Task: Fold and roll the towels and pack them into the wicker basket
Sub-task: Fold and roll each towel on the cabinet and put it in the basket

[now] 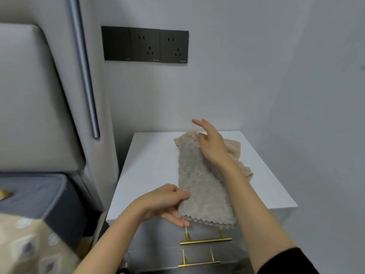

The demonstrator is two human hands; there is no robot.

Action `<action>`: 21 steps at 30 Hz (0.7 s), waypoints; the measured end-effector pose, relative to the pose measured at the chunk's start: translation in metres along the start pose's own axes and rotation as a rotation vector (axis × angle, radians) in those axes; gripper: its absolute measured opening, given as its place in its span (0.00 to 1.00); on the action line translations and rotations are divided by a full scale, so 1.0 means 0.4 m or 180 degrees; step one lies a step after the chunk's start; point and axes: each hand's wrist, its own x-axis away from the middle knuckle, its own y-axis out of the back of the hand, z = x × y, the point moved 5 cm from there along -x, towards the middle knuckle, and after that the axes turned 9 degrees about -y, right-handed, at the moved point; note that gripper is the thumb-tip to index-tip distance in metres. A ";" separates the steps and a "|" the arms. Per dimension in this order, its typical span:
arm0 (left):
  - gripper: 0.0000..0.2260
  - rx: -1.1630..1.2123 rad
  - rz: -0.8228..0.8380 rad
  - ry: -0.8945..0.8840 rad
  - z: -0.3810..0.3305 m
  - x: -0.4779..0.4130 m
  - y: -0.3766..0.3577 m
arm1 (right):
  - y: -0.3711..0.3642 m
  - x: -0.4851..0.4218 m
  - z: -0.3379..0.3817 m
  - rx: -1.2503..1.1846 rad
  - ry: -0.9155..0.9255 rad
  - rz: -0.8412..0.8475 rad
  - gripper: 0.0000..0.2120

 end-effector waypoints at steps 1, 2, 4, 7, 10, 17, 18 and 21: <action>0.15 -0.0150 -0.0043 0.0018 0.001 -0.001 0.003 | -0.006 0.001 -0.010 0.0026 -0.0042 0.0143 0.22; 0.18 -0.0290 -0.0104 0.0036 0.003 -0.003 0.008 | -0.009 0.002 -0.018 0.0048 -0.0079 0.0241 0.22; 0.22 -0.0577 -0.0263 0.0042 0.007 -0.009 0.018 | -0.005 0.009 -0.023 0.0155 -0.0103 0.0342 0.20; 0.22 -0.1462 -0.0587 -0.0143 0.003 -0.009 0.034 | 0.021 0.031 -0.024 0.0333 -0.0078 0.0331 0.18; 0.19 -0.2893 -0.1161 -0.0508 -0.012 0.003 0.049 | 0.044 0.075 -0.030 0.0560 -0.0043 0.0432 0.16; 0.26 -0.3441 -0.0696 -0.1973 -0.023 0.018 -0.013 | 0.096 0.223 -0.063 0.1330 -0.0060 0.0873 0.17; 0.33 -0.3580 -0.0490 -0.2020 -0.012 0.016 -0.019 | 0.101 0.242 -0.072 0.1427 -0.0107 0.0988 0.18; 0.43 -0.4136 -0.0090 -0.1847 0.031 0.006 -0.030 | 0.110 0.299 -0.111 0.1879 -0.0170 0.1331 0.23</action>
